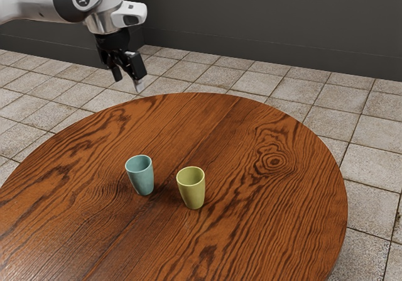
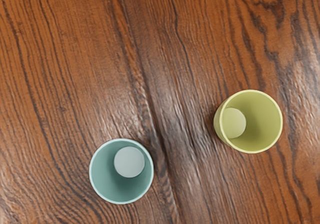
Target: Place the left cup onto the right cup
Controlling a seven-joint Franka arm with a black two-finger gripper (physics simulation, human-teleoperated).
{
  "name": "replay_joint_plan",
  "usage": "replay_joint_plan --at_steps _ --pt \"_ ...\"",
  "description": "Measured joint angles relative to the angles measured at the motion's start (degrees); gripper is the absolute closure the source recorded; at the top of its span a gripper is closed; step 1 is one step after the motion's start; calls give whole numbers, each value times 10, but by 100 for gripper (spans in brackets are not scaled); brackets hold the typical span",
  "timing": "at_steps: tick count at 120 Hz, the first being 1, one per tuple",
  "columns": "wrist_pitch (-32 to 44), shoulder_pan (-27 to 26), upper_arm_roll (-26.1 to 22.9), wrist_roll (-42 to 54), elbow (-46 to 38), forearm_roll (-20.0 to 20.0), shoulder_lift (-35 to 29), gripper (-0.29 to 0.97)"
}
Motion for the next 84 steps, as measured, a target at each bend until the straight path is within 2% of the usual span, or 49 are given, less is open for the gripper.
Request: replay_joint_plan --at_steps 84 --pt "-4 1 0 -2 -23 -4 -3 0"
